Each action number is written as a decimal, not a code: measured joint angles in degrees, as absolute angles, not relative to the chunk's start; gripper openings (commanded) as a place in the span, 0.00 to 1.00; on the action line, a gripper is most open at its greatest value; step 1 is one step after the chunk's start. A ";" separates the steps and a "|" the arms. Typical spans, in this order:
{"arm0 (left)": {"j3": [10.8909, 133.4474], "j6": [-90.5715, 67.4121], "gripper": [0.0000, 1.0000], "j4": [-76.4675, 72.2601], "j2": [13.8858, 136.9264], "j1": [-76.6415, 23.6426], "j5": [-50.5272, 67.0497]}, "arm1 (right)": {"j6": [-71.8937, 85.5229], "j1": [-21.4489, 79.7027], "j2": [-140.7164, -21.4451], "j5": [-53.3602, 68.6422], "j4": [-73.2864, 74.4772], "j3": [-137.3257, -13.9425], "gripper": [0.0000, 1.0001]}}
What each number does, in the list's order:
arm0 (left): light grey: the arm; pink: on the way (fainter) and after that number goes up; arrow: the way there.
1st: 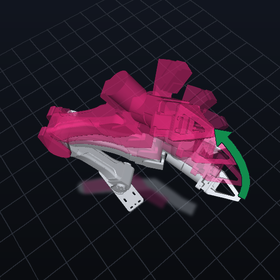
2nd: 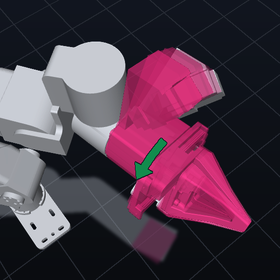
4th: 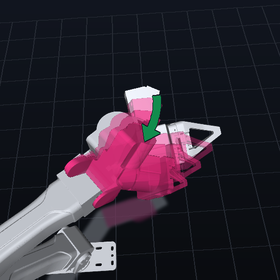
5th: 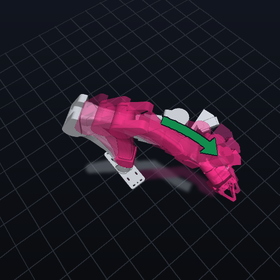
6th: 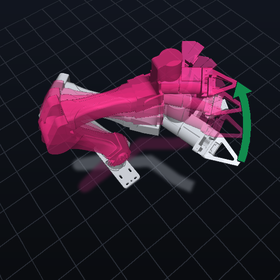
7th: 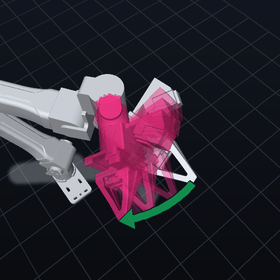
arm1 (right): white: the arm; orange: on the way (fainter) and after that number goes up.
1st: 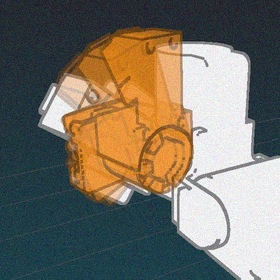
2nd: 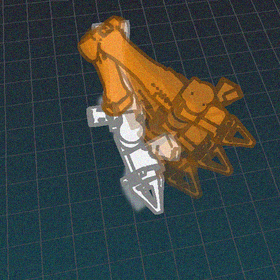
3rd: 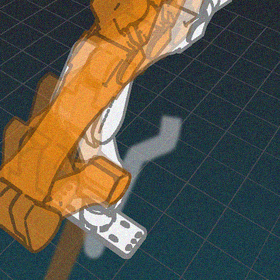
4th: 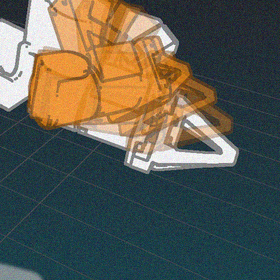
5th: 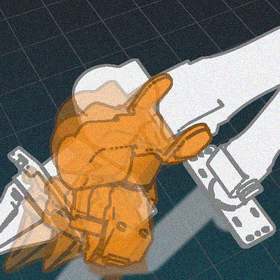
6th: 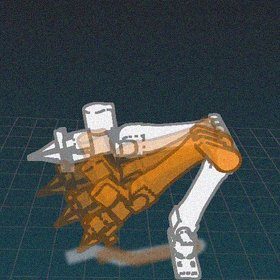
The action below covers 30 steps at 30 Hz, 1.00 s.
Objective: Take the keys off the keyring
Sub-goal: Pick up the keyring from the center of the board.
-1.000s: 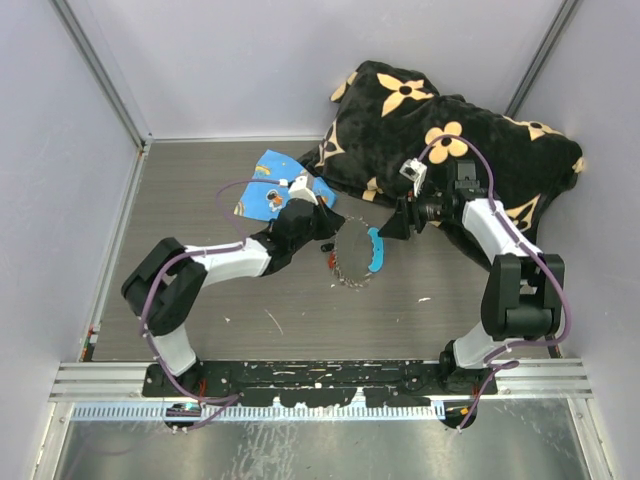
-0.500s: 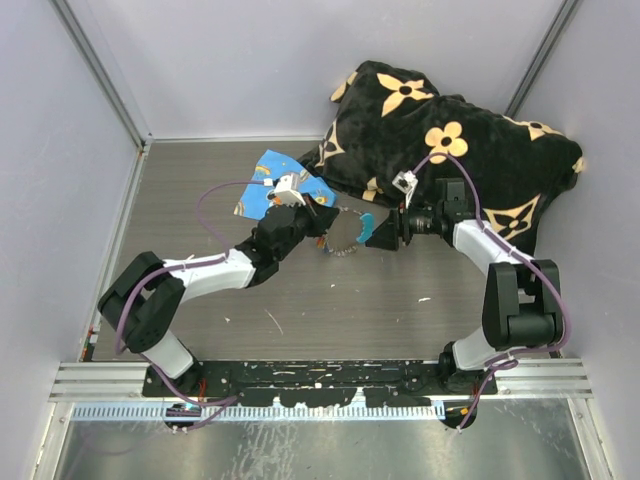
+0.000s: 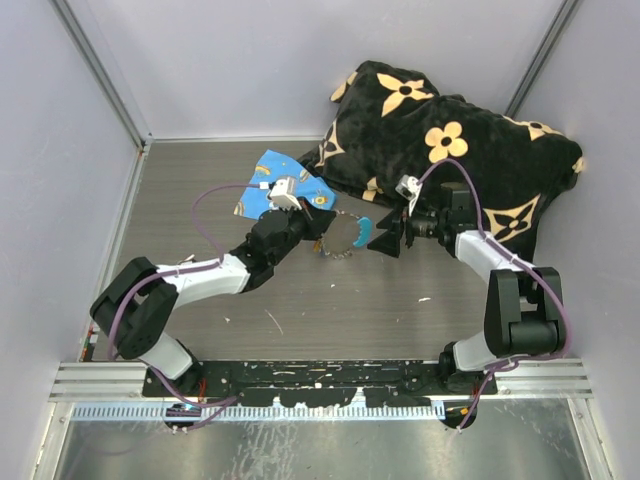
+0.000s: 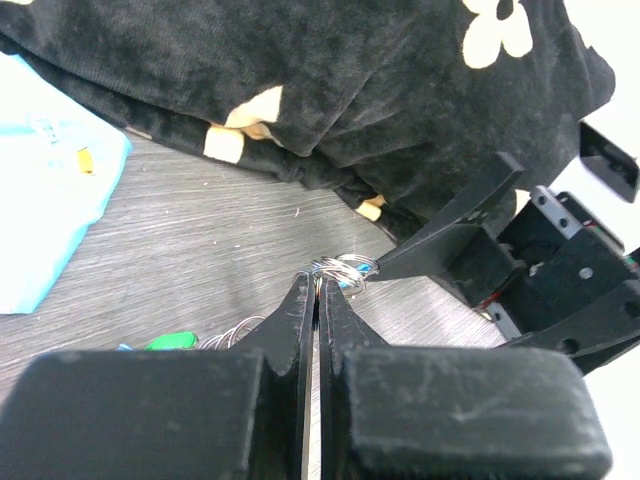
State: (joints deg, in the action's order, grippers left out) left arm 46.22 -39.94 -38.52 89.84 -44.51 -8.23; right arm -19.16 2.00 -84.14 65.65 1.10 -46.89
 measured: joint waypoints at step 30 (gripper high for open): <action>43.22 -40.14 0.00 -39.16 83.35 -44.51 -1.69 | -25.50 7.94 -86.28 71.09 -15.88 -42.15 0.61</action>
State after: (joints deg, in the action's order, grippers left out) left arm 43.22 -40.14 -39.16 83.35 -44.51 -1.69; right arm -25.50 7.94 -86.28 71.09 -15.88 -42.15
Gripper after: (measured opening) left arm 0.010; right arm 0.657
